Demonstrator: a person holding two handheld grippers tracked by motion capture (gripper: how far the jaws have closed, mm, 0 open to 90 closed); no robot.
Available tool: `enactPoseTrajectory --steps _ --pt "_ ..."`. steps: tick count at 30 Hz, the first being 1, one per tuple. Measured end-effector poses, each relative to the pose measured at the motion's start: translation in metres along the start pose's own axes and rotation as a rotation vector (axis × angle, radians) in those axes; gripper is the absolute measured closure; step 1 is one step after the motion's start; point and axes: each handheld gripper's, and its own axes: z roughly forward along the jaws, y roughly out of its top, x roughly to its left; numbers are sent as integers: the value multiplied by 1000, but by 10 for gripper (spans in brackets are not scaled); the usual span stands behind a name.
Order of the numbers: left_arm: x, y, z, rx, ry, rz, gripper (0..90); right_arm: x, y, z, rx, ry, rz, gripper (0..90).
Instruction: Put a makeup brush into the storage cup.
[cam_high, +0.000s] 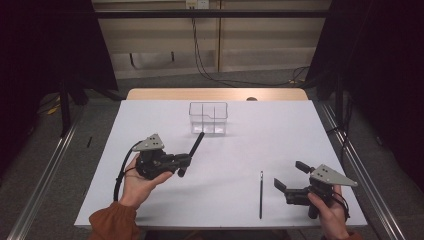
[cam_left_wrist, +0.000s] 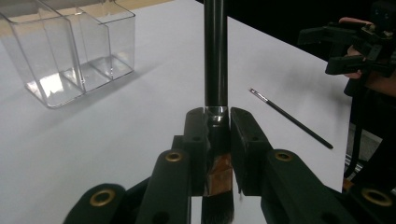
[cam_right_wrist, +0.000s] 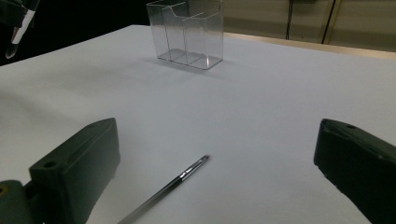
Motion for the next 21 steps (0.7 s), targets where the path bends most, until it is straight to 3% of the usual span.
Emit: enactPoseTrajectory --steps 9,21 --pt "-5 5 6 -10 -37 -4 775 0 1 0 -8 10 -2 2" --pt "-19 16 23 75 -120 64 775 5 7 8 -19 76 -26 3"
